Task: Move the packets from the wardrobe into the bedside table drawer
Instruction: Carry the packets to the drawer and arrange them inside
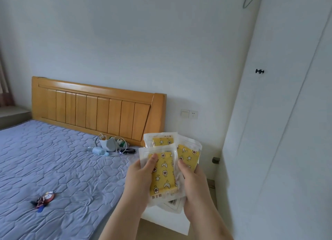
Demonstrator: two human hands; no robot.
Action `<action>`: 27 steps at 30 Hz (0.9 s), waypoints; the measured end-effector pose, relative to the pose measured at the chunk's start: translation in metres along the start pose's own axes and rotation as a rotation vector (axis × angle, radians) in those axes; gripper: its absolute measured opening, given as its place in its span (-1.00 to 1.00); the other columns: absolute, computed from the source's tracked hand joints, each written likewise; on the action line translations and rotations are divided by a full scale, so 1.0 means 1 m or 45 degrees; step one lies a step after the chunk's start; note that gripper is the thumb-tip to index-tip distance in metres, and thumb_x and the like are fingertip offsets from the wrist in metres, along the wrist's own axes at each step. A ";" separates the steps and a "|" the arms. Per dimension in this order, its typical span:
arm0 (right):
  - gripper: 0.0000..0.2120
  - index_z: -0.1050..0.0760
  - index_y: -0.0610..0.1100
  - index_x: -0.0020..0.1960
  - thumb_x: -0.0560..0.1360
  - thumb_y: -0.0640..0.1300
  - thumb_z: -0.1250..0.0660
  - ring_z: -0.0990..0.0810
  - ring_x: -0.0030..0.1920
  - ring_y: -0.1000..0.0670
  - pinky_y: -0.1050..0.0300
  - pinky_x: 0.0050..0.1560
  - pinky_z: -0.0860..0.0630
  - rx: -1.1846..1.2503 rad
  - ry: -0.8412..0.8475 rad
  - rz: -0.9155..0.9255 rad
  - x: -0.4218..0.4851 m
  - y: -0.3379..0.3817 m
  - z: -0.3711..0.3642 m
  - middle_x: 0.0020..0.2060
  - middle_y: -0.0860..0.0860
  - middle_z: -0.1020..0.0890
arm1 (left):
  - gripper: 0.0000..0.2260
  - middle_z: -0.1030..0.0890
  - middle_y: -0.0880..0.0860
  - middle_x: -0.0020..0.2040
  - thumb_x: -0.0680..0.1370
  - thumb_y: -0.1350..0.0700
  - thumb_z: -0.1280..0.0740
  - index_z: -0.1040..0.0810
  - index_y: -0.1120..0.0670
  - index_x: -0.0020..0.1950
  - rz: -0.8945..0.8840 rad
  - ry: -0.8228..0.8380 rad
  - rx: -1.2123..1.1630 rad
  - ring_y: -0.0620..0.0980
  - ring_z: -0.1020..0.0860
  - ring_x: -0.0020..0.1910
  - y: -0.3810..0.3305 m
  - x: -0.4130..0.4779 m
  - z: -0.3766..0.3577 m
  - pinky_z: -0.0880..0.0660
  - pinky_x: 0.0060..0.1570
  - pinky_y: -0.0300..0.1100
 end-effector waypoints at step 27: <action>-0.91 -0.58 -0.05 -0.03 0.53 -0.17 -0.32 -0.68 -0.07 -0.20 -0.23 0.03 -0.57 0.014 -0.311 -0.059 0.353 -0.013 0.000 -0.13 -0.11 -0.71 | -0.85 -0.68 0.14 -0.11 0.62 0.05 -0.20 -0.53 0.07 0.04 0.223 0.497 0.158 0.15 -0.64 -0.14 -0.005 0.405 -0.124 -0.58 -0.11 0.07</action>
Point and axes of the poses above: each hand's wrist, its own x-axis towards the middle knuckle, its own z-axis out of the back of the hand, y = z × x, the point moved 4 cm from there along x, towards the middle knuckle
